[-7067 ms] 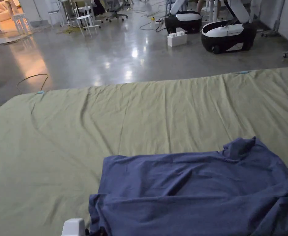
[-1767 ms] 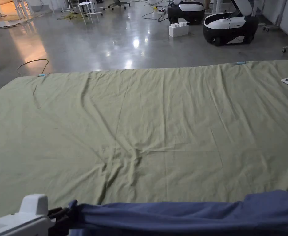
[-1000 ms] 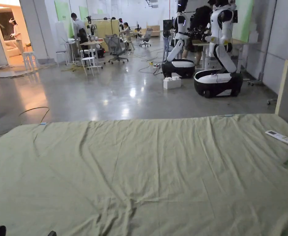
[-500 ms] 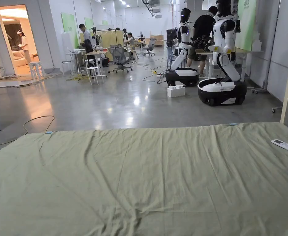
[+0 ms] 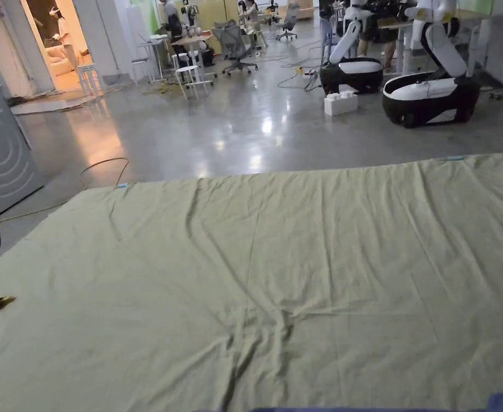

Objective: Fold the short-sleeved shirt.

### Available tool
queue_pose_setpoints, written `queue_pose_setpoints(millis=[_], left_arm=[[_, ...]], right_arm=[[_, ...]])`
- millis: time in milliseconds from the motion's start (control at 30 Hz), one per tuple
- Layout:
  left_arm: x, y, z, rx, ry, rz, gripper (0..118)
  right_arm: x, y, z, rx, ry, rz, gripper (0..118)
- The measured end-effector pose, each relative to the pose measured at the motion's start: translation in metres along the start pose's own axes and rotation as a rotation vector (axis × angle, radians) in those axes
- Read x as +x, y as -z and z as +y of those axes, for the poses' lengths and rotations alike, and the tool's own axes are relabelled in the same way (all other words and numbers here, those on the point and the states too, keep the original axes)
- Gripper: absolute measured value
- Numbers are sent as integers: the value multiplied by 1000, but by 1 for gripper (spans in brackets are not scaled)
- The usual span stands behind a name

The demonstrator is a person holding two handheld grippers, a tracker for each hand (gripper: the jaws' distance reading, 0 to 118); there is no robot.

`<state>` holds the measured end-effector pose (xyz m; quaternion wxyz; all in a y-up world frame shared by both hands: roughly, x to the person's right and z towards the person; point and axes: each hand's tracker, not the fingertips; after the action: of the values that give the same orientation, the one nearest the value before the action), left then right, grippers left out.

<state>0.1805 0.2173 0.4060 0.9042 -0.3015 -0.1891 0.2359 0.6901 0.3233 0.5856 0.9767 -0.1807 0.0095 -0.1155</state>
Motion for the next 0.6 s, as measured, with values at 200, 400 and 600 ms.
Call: queue_pose_setpoints(millis=[200,400,600], left_arm=[[-40,40,-6,-95,-30,124,102],[-57,77,-25,-153,-220,-82,92],[-67,97,-27,-134,-362,-128,13]], right_arm=[[5,-7,-9,-28,8,-28,0],[5,-14,-5,-56,15,-64,0],[8,-21,-1,-52,26,-92,0]])
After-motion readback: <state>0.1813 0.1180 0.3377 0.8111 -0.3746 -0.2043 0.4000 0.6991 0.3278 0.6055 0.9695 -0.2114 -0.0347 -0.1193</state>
